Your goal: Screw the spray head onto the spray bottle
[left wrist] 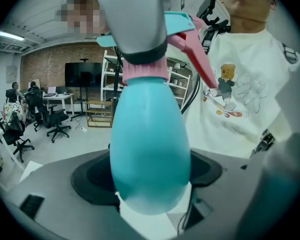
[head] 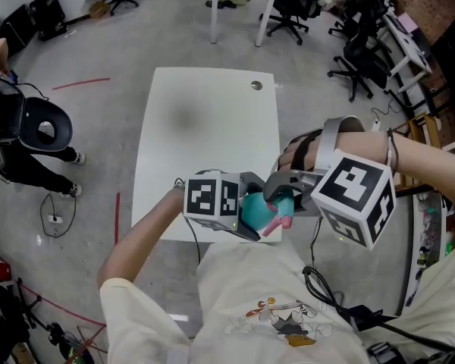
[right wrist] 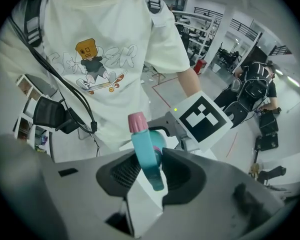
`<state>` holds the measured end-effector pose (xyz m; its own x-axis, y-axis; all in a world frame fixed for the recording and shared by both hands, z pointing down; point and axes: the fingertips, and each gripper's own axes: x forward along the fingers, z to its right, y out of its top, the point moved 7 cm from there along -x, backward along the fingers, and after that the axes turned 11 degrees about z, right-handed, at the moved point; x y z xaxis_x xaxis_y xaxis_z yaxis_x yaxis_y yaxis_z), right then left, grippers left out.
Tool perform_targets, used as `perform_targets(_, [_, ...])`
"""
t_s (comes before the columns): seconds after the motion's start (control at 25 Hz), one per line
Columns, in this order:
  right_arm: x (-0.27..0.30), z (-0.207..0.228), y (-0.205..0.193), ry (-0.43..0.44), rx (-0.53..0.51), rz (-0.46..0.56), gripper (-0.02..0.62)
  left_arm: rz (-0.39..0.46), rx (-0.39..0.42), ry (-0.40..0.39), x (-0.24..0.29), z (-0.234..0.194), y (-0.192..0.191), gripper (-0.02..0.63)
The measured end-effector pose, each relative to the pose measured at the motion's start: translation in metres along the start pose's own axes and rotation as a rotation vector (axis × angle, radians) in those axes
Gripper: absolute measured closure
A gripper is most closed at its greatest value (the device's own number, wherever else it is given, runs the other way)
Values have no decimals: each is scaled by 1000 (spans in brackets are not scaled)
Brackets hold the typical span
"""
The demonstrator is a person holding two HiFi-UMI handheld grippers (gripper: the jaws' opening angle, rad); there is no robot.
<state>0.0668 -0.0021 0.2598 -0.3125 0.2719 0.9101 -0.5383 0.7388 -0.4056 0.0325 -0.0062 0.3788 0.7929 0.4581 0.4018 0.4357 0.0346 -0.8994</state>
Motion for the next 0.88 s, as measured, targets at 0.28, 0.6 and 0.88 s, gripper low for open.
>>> perform_targets(0.28, [0, 10, -13, -24, 136, -5, 466, 33, -30, 124, -7, -11, -5, 195])
perform_targets(0.6, [1, 22, -29, -67, 299, 1, 466, -5, -71, 349, -12, -23, -11, 195])
perform_targets(0.88, [0, 34, -36, -134, 430, 26, 466, 19, -116, 502, -22, -26, -13, 195])
